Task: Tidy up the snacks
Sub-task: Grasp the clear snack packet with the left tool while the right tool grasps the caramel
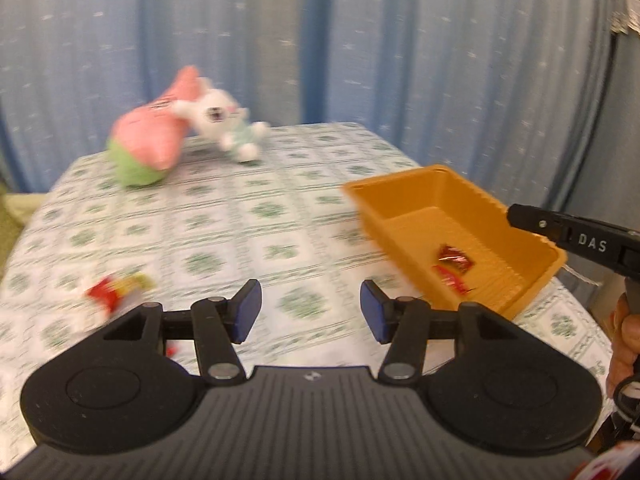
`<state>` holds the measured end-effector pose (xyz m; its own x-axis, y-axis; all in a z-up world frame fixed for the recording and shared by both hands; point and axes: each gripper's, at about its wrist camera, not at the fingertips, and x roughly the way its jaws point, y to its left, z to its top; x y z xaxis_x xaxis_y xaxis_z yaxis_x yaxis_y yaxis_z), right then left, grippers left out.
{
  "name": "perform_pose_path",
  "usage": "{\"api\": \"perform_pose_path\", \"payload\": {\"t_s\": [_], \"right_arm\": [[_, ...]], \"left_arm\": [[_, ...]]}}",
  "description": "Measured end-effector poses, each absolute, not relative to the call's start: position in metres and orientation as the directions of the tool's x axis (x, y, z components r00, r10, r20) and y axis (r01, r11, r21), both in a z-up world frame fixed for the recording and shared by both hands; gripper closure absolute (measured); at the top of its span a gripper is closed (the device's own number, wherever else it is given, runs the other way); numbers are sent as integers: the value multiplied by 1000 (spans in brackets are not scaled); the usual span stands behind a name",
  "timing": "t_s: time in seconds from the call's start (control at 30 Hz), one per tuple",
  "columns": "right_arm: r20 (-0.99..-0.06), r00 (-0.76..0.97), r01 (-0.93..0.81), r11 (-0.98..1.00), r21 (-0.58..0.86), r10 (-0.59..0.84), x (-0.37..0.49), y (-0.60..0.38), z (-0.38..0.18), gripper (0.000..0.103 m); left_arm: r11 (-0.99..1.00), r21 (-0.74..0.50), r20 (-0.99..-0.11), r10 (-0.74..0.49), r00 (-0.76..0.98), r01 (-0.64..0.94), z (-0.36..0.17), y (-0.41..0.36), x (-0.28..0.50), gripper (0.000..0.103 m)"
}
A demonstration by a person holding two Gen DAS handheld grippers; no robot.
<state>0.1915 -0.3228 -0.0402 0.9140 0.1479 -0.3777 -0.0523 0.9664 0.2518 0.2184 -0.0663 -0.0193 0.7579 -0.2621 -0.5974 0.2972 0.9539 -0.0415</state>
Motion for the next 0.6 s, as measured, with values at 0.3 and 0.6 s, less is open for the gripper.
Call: {"api": "perform_pose_path", "payload": {"t_s": [0.3,0.6], "right_arm": [[-380,884,-206,956,210,273,192,-250,-45,67],[-476,802,-284,932,224,359,201,-186,-71,48]], "left_arm": [[989,9,-601,-111,791,146,-27,19,176,34],[999,-5,-648,-42,760,51,-65,79,165,34]]}}
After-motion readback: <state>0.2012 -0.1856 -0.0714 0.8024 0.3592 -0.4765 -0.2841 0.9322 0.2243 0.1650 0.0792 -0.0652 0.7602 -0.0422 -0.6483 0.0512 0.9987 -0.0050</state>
